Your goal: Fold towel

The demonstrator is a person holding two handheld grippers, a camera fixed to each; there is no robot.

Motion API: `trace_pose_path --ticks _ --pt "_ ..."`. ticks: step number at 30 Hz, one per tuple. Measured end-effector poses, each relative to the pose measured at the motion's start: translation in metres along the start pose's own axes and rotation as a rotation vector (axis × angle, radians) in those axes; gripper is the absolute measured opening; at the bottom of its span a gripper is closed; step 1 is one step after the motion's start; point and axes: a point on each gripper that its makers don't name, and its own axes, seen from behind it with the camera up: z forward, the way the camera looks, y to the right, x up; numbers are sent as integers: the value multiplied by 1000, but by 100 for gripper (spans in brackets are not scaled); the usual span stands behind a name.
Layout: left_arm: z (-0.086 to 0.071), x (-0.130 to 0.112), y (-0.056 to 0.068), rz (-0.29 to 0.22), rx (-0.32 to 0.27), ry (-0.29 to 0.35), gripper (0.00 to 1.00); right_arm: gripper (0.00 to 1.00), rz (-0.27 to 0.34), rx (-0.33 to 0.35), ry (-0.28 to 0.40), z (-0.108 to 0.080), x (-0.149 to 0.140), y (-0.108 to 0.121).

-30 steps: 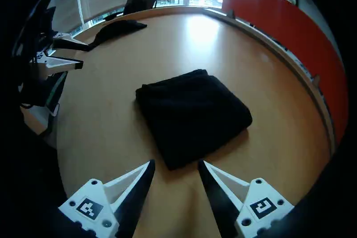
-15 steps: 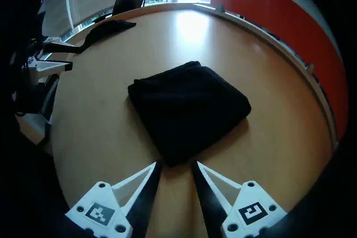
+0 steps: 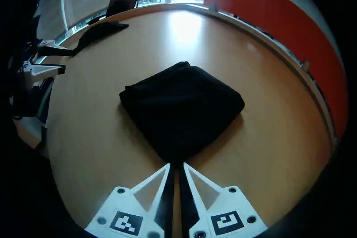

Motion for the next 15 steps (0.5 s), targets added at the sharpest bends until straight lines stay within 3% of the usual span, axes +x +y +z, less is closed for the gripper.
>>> trace_pose_path --ticks 9,15 --pt "0 1 0 -2 -4 4 99 5 -13 -3 23 -7 12 5" --pt "-1 4 -2 -3 -4 10 98 5 -40 -5 64 -20 39 12"
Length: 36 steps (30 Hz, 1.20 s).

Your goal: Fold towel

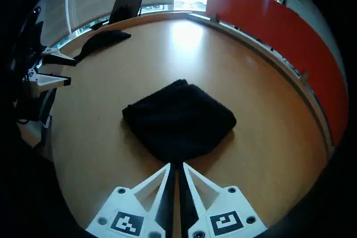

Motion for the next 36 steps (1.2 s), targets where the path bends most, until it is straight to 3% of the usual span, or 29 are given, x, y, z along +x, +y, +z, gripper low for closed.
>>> trace_pose_path --ticks 15,21,27,36 --pt "-3 11 0 9 -9 25 98 4 -136 -55 128 -45 101 37" --pt "-2 18 0 13 -12 36 98 5 -146 -71 153 -65 131 48" --pt "-1 25 1 21 -19 48 98 5 -142 -93 170 -84 144 59" --pt "0 34 3 29 -34 59 98 5 -128 -136 162 -111 140 83"
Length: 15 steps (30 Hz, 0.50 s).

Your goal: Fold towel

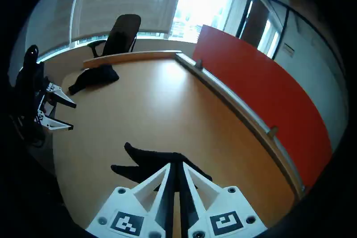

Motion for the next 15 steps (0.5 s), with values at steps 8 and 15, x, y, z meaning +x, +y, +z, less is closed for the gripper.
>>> trace_pose_path --ticks 8,15 --pt "4 5 3 16 -19 0 98 5 15 -41 -27 -23 -14 31" --pt "7 8 8 29 -36 -3 98 5 40 -75 -70 -42 -37 62"
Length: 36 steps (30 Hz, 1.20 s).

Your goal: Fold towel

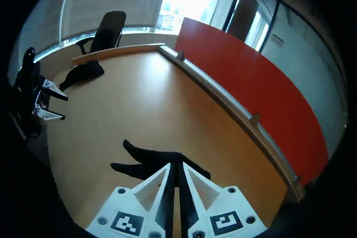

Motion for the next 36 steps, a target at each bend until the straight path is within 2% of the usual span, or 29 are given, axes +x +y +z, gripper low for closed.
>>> trace_pose_path --ticks 21,27,36 --pt "8 8 14 22 -19 -17 98 5 109 -163 -128 -50 -89 137" --pt "10 10 17 26 -20 -21 98 5 124 -189 -164 -60 -112 165" --pt "12 12 25 38 -24 -26 98 5 159 -223 -184 -69 -130 198"
